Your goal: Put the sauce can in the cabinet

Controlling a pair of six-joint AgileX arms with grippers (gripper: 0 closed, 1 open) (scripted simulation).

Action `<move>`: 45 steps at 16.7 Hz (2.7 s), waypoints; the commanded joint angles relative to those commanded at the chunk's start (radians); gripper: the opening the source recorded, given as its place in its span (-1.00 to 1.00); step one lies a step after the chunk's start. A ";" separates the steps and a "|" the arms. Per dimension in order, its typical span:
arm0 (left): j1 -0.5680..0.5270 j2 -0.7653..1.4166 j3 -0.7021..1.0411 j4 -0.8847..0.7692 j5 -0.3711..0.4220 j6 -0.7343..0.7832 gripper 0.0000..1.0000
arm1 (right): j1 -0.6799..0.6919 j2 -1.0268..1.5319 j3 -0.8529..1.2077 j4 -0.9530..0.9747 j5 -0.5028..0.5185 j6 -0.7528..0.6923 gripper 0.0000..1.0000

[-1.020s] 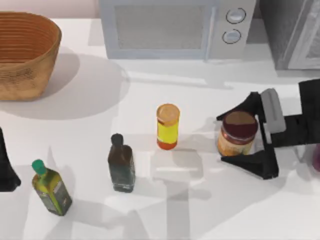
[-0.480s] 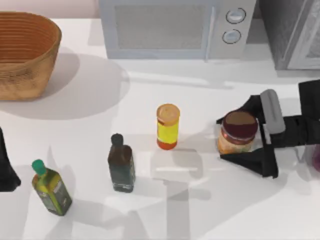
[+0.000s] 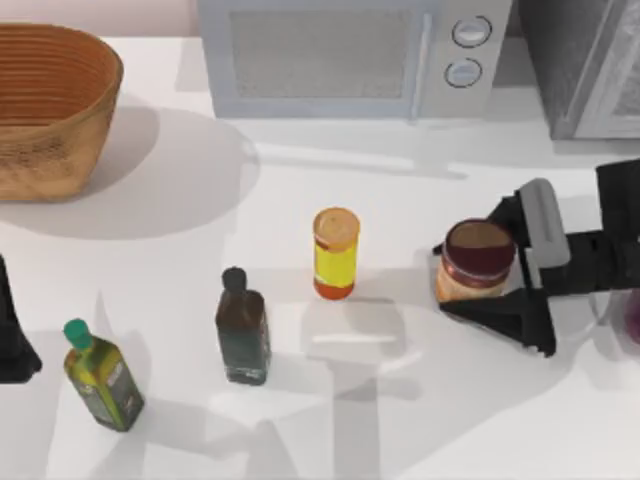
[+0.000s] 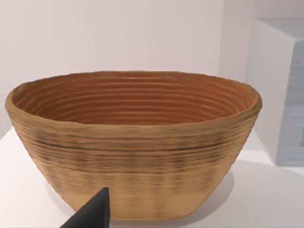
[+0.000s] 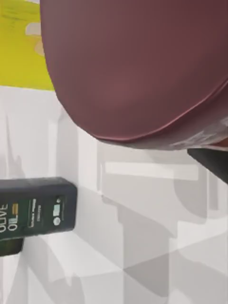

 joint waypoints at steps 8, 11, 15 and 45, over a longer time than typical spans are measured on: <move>0.000 0.000 0.000 0.000 0.000 0.000 1.00 | 0.000 0.000 0.000 0.000 0.000 0.000 -1.00; 0.000 0.000 0.000 0.000 0.000 0.000 1.00 | -0.003 -0.003 0.002 -0.001 0.000 0.001 -1.00; 0.000 0.000 0.000 0.000 0.000 0.000 1.00 | 0.002 -0.064 0.026 -0.087 0.000 -0.002 -1.00; 0.000 0.000 0.000 0.000 0.000 0.000 1.00 | -0.103 -1.135 -0.297 -0.485 0.387 0.321 -1.00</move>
